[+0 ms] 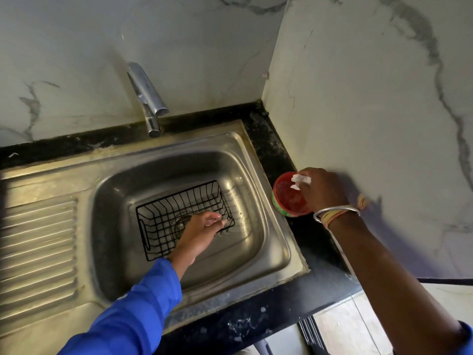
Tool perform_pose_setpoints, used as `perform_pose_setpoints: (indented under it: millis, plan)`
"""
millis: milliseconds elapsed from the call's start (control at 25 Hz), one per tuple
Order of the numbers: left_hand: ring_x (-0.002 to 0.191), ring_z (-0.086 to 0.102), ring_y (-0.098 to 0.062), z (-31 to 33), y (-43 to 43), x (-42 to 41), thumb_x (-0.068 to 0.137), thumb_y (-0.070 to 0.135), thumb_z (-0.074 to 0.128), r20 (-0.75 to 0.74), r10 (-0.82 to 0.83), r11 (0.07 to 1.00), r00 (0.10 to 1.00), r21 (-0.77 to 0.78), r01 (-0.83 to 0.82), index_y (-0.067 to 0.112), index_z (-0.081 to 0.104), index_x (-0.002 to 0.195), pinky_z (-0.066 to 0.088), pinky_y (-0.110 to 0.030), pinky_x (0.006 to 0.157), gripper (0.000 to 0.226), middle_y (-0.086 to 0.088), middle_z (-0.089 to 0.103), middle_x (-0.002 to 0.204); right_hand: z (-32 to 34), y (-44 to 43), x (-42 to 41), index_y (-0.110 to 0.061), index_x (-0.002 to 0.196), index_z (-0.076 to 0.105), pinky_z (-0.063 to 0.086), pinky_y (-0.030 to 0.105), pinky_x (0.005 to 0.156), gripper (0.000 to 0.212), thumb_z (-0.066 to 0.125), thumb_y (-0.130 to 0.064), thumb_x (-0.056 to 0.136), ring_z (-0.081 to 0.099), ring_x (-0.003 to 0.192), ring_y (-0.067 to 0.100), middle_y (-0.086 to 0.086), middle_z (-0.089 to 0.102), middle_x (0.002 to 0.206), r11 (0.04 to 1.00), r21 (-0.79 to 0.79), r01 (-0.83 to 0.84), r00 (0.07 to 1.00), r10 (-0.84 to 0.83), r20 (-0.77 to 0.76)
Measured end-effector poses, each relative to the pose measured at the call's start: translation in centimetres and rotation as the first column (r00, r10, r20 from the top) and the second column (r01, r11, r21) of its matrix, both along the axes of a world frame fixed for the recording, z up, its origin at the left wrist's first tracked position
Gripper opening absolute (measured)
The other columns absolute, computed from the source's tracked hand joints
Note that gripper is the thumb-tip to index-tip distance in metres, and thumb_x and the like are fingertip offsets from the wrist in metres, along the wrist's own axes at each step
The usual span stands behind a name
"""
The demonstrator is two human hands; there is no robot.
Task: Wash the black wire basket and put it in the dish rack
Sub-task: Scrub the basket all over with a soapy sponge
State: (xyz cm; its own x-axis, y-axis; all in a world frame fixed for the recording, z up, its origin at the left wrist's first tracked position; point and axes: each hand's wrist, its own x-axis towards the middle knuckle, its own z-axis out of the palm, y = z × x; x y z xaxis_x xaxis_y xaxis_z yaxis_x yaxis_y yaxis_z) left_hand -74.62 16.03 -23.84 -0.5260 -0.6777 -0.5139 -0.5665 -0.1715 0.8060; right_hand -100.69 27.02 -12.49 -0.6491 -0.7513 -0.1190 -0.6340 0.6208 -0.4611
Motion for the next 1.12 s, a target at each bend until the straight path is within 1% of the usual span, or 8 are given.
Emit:
perform_pose_setpoints:
  millis: [80, 160, 280, 600, 840, 960, 1040, 1120]
  plan:
    - [0.111, 0.063, -0.012, -0.2, -0.4, 0.3, 0.096, 0.032, 0.068, 0.01, -0.001, 1.0, 1.0, -0.028, 0.001, 0.017, 0.068, 0.12, 0.05, -0.031, 0.095, 0.028, 0.003, 0.069, 0.117, 0.4, -0.1, -0.4, -0.007, 0.108, 0.072, 0.043, 0.015, 0.074, 0.021, 0.064, -0.015, 0.09, 0.067, 0.094, 0.02, 0.006, 0.072, 0.105, 0.993, 0.065, -0.094, 0.993, 0.098, -0.059]
    - [0.112, 0.064, -0.014, -0.5, -0.8, 0.6, 0.096, 0.031, 0.068, 0.02, -0.003, 0.999, 1.0, -0.04, 0.003, 0.017, 0.068, 0.121, 0.049, -0.031, 0.095, 0.029, 0.001, 0.07, 0.119, 1.2, 0.0, -0.3, -0.009, 0.11, 0.072, 0.045, 0.025, 0.081, 0.023, 0.066, -0.017, 0.089, 0.067, 0.096, 0.029, 0.012, 0.072, 0.105, 0.992, 0.071, -0.103, 0.984, 0.112, -0.14]
    - [0.113, 0.063, -0.016, -1.0, -1.2, 1.1, 0.097, 0.032, 0.068, 0.052, -0.039, 0.997, 0.998, -0.061, 0.042, 0.015, 0.067, 0.123, 0.045, -0.028, 0.093, 0.031, -0.001, 0.069, 0.121, 2.4, -0.1, 0.3, -0.004, 0.111, 0.071, 0.051, 0.044, 0.093, 0.028, 0.065, -0.022, 0.089, 0.066, 0.101, 0.035, 0.018, 0.07, 0.108, 0.991, -0.026, -0.133, 0.986, 0.129, -0.104]
    - [0.112, 0.059, -0.014, -2.1, -1.5, 1.8, 0.096, 0.033, 0.068, 0.125, -0.102, 0.992, 0.987, -0.065, 0.111, 0.015, 0.065, 0.126, 0.042, -0.023, 0.087, 0.035, -0.001, 0.066, 0.122, 5.9, 0.0, 1.8, -0.002, 0.102, 0.074, 0.051, 0.037, 0.084, 0.02, 0.068, -0.015, 0.087, 0.069, 0.094, 0.036, 0.02, 0.072, 0.101, 0.982, -0.001, -0.189, 0.937, 0.18, -0.299]
    - [0.109, 0.062, -0.014, -2.4, -2.4, 2.3, 0.096, 0.032, 0.068, 0.134, -0.121, 0.984, 0.984, -0.117, 0.137, 0.014, 0.065, 0.126, 0.043, -0.017, 0.079, 0.035, -0.002, 0.068, 0.121, 6.8, 0.0, 1.7, -0.006, 0.104, 0.074, 0.052, 0.043, 0.09, 0.021, 0.066, -0.005, 0.084, 0.068, 0.095, 0.036, 0.018, 0.072, 0.102, 0.972, -0.131, -0.195, 0.899, 0.124, -0.42]
    - [0.112, 0.063, -0.014, -3.0, -3.4, 3.7, 0.097, 0.032, 0.068, 0.168, -0.123, 0.98, 0.978, -0.137, 0.147, 0.014, 0.064, 0.127, 0.048, -0.024, 0.091, 0.036, -0.004, 0.068, 0.124, 4.2, 0.1, 1.8, -0.011, 0.104, 0.073, 0.051, 0.045, 0.091, 0.029, 0.057, 0.002, 0.085, 0.066, 0.099, 0.035, 0.014, 0.072, 0.104, 0.986, -0.157, -0.064, 0.951, 0.012, -0.309]
    - [0.117, 0.063, -0.017, -3.7, -4.2, 5.0, 0.097, 0.032, 0.068, 0.219, -0.11, 0.977, 0.97, -0.153, 0.146, 0.013, 0.061, 0.131, 0.048, -0.025, 0.095, 0.04, -0.005, 0.066, 0.13, 2.6, 0.3, 1.9, -0.01, 0.1, 0.074, 0.051, 0.037, 0.088, 0.024, 0.058, -0.001, 0.084, 0.067, 0.096, 0.031, 0.013, 0.073, 0.1, 0.981, -0.181, 0.063, 0.983, -0.092, -0.159]
    - [0.127, 0.057, -0.022, -4.2, -4.8, 6.5, 0.096, 0.029, 0.069, 0.292, -0.028, 0.97, 0.956, -0.224, 0.097, 0.013, 0.057, 0.138, 0.043, -0.023, 0.098, 0.046, -0.006, 0.059, 0.139, 2.0, 0.1, 2.2, -0.008, 0.1, 0.072, 0.054, 0.025, 0.075, 0.019, 0.065, -0.007, 0.083, 0.07, 0.087, 0.016, 0.002, 0.075, 0.085, 0.894, -0.299, 0.335, 0.928, -0.258, 0.268]
